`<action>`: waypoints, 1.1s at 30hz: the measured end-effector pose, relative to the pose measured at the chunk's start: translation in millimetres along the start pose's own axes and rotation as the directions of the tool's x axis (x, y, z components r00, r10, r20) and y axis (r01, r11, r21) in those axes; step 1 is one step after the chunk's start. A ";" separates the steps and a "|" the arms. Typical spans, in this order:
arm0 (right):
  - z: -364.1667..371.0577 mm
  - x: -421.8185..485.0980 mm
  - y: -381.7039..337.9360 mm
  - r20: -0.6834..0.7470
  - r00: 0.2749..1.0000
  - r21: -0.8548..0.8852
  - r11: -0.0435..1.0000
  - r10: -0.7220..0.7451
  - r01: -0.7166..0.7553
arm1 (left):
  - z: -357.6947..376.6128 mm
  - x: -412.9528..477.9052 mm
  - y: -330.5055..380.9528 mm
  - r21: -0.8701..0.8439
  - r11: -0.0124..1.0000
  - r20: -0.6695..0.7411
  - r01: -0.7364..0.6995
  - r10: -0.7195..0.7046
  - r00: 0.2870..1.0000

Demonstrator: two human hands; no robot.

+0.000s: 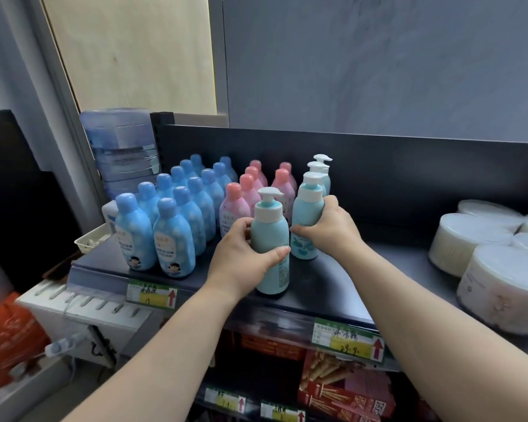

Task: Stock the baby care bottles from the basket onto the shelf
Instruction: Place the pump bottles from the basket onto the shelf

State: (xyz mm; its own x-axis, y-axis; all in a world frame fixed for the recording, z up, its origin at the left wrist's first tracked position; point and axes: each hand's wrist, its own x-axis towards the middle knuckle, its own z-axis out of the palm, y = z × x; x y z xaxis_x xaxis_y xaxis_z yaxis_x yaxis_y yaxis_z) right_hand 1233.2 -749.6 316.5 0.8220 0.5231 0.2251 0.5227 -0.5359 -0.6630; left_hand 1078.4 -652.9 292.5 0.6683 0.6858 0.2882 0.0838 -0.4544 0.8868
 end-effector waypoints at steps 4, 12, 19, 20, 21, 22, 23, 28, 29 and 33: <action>-2.4 6.2 6.4 0.029 0.999 0.015 1.000 -0.014 0.014 | 10.4 4.5 1.4 0.004 1.000 -0.002 -0.005 0.005 1.000; -31.6 -13.7 17.3 -0.003 0.999 0.304 0.952 -0.045 0.044 | 34.0 13.8 6.3 0.018 0.999 0.008 -0.040 0.040 0.999; -36.9 -30.8 17.0 0.266 0.923 0.562 0.823 -0.277 0.086 | 36.5 23.3 10.6 -0.204 0.977 0.362 -0.064 0.136 0.922; -37.1 -29.8 17.8 0.276 0.920 0.547 0.833 -0.279 0.088 | 35.9 23.7 11.6 -0.237 0.970 0.395 -0.060 0.153 0.906; -37.7 -28.8 18.1 0.277 0.920 0.529 0.844 -0.276 0.094 | 35.5 23.5 13.3 -0.262 0.963 0.413 -0.060 0.168 0.895; -38.0 -27.8 17.8 0.273 0.923 0.511 0.854 -0.273 0.101 | 35.2 22.9 14.9 -0.282 0.957 0.422 -0.062 0.182 0.888; -37.8 -26.9 17.6 0.268 0.925 0.491 0.864 -0.271 0.111 | 35.2 22.7 14.9 -0.286 0.955 0.425 -0.073 0.195 0.884; -35.5 -28.9 12.9 0.215 0.948 0.427 0.895 -0.235 0.125 | 49.3 14.2 5.6 -0.184 0.978 0.242 -0.098 0.142 0.960; -34.7 -30.9 11.5 0.195 0.954 0.424 0.896 -0.229 0.129 | 53.3 9.9 5.9 -0.188 0.980 0.181 -0.071 0.105 0.978; -34.9 -37.8 7.3 0.175 0.956 0.384 0.911 -0.234 0.153 | 60.6 5.9 6.6 -0.252 0.968 0.170 -0.010 0.054 0.984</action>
State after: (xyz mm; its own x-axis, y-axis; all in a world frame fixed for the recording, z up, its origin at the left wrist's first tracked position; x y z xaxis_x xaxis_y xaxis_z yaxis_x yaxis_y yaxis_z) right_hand 1213.9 -796.5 328.1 0.6240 0.7418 0.2457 0.5147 -0.1536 -0.8435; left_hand 1127.7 -686.4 278.2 0.7880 0.5532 0.2703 -0.1116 -0.3035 0.9463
